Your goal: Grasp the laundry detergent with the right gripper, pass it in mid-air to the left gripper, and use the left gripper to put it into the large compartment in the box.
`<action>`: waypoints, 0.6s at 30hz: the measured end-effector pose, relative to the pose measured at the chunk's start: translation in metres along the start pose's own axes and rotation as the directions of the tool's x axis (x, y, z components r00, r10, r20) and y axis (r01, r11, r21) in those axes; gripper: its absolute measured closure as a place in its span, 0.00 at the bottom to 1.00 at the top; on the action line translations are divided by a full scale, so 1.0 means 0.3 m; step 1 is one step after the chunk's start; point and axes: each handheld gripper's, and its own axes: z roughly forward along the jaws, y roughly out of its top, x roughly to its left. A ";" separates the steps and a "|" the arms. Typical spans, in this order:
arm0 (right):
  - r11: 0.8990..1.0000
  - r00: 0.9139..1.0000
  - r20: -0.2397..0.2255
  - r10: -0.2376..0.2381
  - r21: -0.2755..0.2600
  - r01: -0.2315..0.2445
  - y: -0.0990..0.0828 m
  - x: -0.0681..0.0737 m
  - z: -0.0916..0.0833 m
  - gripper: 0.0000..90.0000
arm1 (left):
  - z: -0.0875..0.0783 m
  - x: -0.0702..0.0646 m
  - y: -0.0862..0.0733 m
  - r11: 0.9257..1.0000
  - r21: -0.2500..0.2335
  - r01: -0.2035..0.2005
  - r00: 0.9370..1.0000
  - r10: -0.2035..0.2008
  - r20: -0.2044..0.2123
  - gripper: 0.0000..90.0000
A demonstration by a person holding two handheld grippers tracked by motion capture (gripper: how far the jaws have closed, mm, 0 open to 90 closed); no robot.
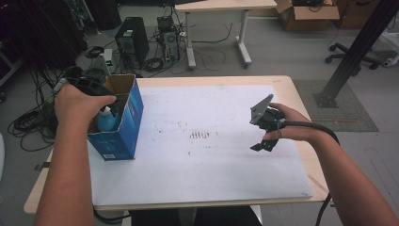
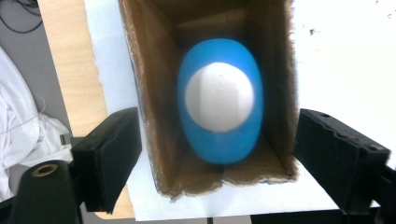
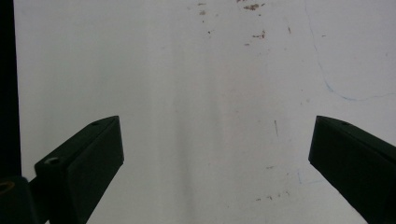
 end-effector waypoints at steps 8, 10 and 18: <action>1.000 1.000 0.004 -0.007 -0.001 0.007 0.014 0.006 -0.011 0.03 | -0.037 -0.020 -0.004 1.000 -0.003 -0.007 1.000 0.007 0.011 0.14; 1.000 1.000 0.007 -0.008 -0.002 0.008 0.014 0.007 -0.015 0.03 | -0.036 -0.022 -0.004 1.000 0.015 -0.004 1.000 0.004 0.007 0.11; 1.000 1.000 0.010 -0.008 -0.004 0.008 0.010 0.013 -0.026 0.03 | -0.051 -0.027 -0.008 0.999 0.032 -0.008 0.999 0.007 0.033 0.05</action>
